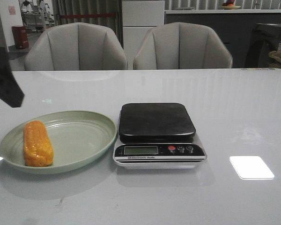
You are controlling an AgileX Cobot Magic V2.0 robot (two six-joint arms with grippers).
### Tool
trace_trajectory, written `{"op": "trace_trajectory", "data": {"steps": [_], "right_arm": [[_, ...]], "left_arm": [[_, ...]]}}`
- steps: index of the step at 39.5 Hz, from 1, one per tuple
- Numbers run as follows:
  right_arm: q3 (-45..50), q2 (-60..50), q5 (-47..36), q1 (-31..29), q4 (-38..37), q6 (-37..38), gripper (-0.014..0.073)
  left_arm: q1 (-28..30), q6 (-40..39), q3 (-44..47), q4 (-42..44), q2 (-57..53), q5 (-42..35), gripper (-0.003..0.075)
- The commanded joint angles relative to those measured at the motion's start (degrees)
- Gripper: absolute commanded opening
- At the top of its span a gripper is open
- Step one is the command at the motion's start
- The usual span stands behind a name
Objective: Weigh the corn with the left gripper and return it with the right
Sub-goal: 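Lower the left gripper over the corn cob on the green plate, then close the left gripper on the corn cob and lift it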
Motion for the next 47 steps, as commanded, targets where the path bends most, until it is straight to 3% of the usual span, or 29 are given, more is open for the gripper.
{"op": "trace_trajectory", "data": {"steps": [1, 22, 25, 35, 47], "right_arm": [[0.62, -1.12, -4.27, -0.23, -0.55, -0.32, 0.0167], [0.62, -1.12, -4.27, -0.23, -0.55, -0.32, 0.0167], [0.62, -1.12, -4.27, -0.23, -0.55, -0.32, 0.0167], [0.62, -1.12, -4.27, -0.23, -0.55, -0.32, 0.0167], [0.62, -1.12, -4.27, -0.23, -0.55, -0.32, 0.0167]], "left_arm": [[-1.9, -0.44, -4.42, -1.37, 4.7, -4.04, 0.0617], [-2.27, -0.44, -13.25, -5.21, 24.31, -2.42, 0.06], [-2.27, -0.44, -14.26, -5.21, 25.52, -1.5, 0.054], [-2.43, -0.44, -19.71, -5.21, 26.12, -0.38, 0.0109], [-9.18, -0.44, -30.17, -5.21, 26.25, 0.11, 0.0126]]}}
